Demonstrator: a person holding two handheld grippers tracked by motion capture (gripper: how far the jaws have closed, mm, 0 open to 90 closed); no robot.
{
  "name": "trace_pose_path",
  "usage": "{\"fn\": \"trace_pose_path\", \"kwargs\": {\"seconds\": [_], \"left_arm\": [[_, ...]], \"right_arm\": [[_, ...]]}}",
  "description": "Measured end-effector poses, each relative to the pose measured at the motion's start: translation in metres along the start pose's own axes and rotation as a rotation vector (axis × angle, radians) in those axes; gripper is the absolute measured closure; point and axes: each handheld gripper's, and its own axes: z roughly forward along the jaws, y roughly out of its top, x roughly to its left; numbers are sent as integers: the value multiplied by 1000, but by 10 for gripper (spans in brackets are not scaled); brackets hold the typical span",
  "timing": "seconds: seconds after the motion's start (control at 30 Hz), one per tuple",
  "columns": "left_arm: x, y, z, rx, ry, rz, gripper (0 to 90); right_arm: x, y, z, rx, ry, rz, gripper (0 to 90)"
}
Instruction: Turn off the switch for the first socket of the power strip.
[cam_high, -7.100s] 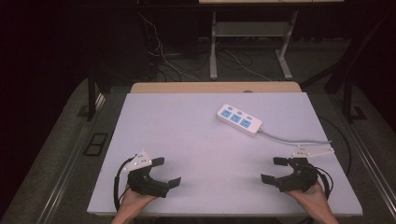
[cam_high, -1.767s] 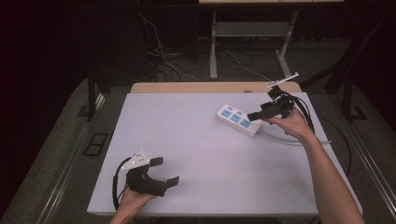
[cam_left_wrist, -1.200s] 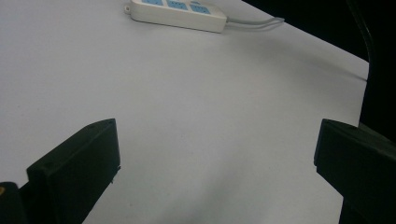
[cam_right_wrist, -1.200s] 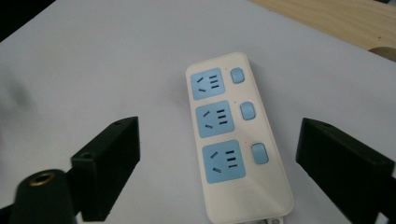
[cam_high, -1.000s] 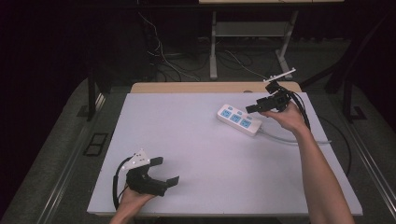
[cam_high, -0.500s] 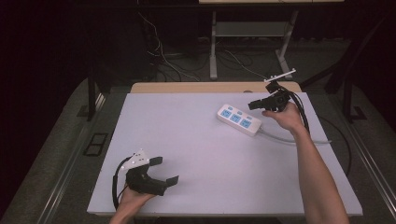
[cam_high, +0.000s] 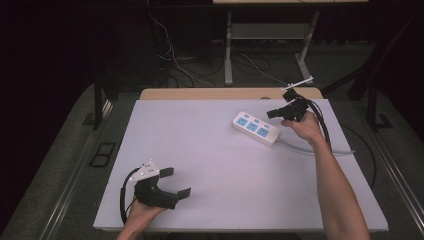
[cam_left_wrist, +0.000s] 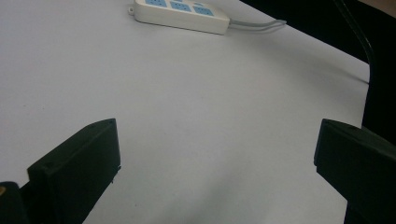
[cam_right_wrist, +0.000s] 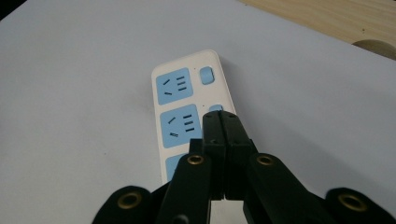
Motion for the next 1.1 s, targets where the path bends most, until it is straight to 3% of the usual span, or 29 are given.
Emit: {"fn": "trace_pose_path", "kwargs": {"seconds": [0.8,1.1], "left_arm": [[2,1,0,-1,1,2,0],[1,1,1,3,0,6,0]], "right_arm": [[-9,-7,21,45,19,23,897],[-11,-13,28,86,16,29,897]]}}
